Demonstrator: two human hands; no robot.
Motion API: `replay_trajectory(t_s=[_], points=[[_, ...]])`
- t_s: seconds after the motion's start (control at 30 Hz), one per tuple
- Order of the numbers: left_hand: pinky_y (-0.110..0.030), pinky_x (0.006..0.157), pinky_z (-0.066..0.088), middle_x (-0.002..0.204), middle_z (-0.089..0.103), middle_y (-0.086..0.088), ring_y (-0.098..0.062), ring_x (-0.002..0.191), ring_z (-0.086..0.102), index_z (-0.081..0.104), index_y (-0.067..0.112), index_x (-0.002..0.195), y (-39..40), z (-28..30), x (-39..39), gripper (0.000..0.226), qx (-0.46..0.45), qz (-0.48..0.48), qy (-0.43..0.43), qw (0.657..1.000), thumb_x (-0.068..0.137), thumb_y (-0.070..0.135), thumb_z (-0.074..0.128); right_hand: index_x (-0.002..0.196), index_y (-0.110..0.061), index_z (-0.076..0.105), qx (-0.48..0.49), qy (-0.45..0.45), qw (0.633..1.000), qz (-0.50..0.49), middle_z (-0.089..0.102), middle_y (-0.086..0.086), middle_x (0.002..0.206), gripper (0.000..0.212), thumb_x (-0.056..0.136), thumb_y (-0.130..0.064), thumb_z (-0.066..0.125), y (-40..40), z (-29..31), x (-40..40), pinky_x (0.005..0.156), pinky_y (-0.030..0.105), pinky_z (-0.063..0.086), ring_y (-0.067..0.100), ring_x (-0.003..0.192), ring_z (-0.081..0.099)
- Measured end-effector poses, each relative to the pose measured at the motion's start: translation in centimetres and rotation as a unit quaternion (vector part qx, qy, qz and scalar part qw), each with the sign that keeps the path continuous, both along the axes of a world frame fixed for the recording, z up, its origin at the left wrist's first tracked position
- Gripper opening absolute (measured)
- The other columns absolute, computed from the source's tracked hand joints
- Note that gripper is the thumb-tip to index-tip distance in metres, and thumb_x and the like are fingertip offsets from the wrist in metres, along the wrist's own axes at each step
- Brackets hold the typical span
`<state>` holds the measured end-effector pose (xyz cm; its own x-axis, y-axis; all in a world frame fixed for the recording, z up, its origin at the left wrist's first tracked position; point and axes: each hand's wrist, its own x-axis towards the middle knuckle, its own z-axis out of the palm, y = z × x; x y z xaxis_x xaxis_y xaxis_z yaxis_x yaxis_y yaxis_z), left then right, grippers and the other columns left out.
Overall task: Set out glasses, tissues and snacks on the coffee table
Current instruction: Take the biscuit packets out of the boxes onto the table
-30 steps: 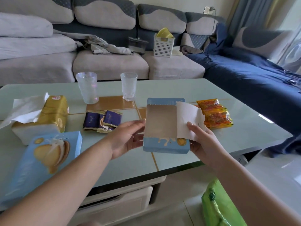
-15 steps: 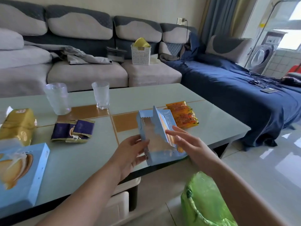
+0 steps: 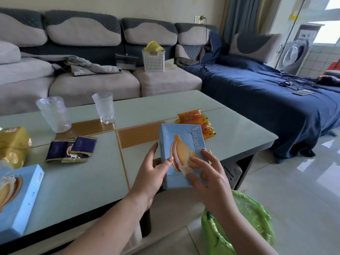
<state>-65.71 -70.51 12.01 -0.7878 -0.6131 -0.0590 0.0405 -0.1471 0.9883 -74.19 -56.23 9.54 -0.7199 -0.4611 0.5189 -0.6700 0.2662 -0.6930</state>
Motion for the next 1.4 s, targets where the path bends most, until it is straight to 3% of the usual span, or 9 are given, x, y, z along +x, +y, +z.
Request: replay_trajectory(t_s=[0.07,0.2,0.4,0.57,0.73,0.97,1.07,1.17,1.4], points=[[-0.039,0.077,0.056,0.099,0.074,-0.002,-0.017,0.091,0.071,0.043,0.039,0.134,0.2,-0.2,-0.4,0.052,-0.004,0.02,0.032,0.999,0.089,0.023,0.062,0.115,-0.03,0.064,-0.05,-0.065,0.996,-0.016,0.042,-0.014,0.132,0.041,0.078,-0.015,0.074,0.2,0.3,-0.4,0.085,0.004,0.041,-0.012,0.112,0.049],[-0.035,0.075,0.056,0.098,0.075,-0.002,-0.018,0.093,0.07,0.057,0.039,0.118,0.9,-0.9,-1.0,0.036,0.003,0.027,0.071,0.997,0.087,0.019,0.061,0.118,-0.049,0.052,-0.125,-0.238,0.963,0.023,0.057,-0.01,0.122,0.05,0.084,-0.015,0.067,0.7,0.3,-1.4,0.078,0.033,0.056,0.012,0.103,0.064],[-0.038,0.086,0.056,0.11,0.072,-0.002,-0.021,0.103,0.067,0.064,0.02,0.121,2.2,-1.8,-1.6,0.043,0.051,0.064,0.096,0.992,0.079,0.03,0.063,0.134,-0.027,0.044,-0.208,-0.346,0.914,0.044,0.061,0.006,0.12,0.052,0.088,-0.014,0.062,1.5,0.7,-2.3,0.07,0.025,0.053,0.012,0.09,0.068],[-0.029,0.078,0.057,0.109,0.072,-0.001,-0.018,0.101,0.068,0.068,0.023,0.114,3.4,-1.8,-2.1,0.037,0.061,0.081,0.107,0.989,0.08,0.037,0.059,0.119,-0.036,0.052,-0.235,-0.363,0.901,0.038,0.062,0.007,0.118,0.041,0.085,-0.016,0.065,1.8,0.5,-2.5,0.076,0.034,0.055,0.014,0.092,0.068],[-0.045,0.088,0.054,0.102,0.074,0.003,-0.02,0.098,0.069,0.07,0.035,0.103,4.2,-1.5,-3.1,0.029,0.014,0.051,0.07,0.996,0.082,0.045,0.052,0.103,-0.034,0.062,-0.256,-0.339,0.905,0.03,0.071,-0.004,0.1,0.028,0.086,-0.012,0.064,2.6,0.8,-2.9,0.069,0.024,0.053,0.005,0.079,0.068],[-0.053,0.096,0.048,0.106,0.073,-0.003,-0.026,0.106,0.065,0.074,0.033,0.093,5.5,-1.5,-5.4,0.02,0.006,0.08,0.048,0.996,0.093,0.033,0.054,0.107,-0.03,0.064,-0.289,-0.323,0.901,0.006,0.074,-0.009,0.095,0.03,0.086,-0.009,0.064,4.1,0.9,-3.7,0.062,0.018,0.052,0.005,0.078,0.069],[-0.047,0.089,0.053,0.098,0.073,-0.003,-0.024,0.093,0.067,0.07,0.023,0.108,6.4,-0.9,-6.8,0.022,0.079,0.072,0.026,0.994,0.092,0.029,0.056,0.114,-0.025,0.063,-0.292,-0.322,0.901,-0.019,0.073,-0.004,0.1,0.031,0.086,-0.011,0.065,5.1,1.2,-4.5,0.065,0.021,0.054,0.008,0.081,0.069],[-0.033,0.069,0.053,0.084,0.07,-0.001,-0.016,0.073,0.064,0.068,0.018,0.11,7.9,-0.4,-8.6,0.022,0.131,0.061,0.015,0.989,0.092,0.026,0.057,0.117,-0.021,0.064,-0.283,-0.315,0.903,-0.065,0.073,0.001,0.102,0.032,0.085,-0.017,0.066,6.3,1.2,-5.8,0.068,0.027,0.054,0.014,0.084,0.069],[-0.032,0.066,0.053,0.094,0.068,-0.007,-0.023,0.083,0.062,0.069,0.021,0.099,9.7,-0.2,-13.7,0.017,0.151,0.011,-0.04,0.988,0.089,0.033,0.061,0.118,-0.024,0.059,-0.24,-0.43,0.869,-0.04,0.066,-0.001,0.099,0.026,0.092,-0.027,0.054,10.1,1.3,-7.9,0.059,0.024,0.052,0.013,0.087,0.062]])
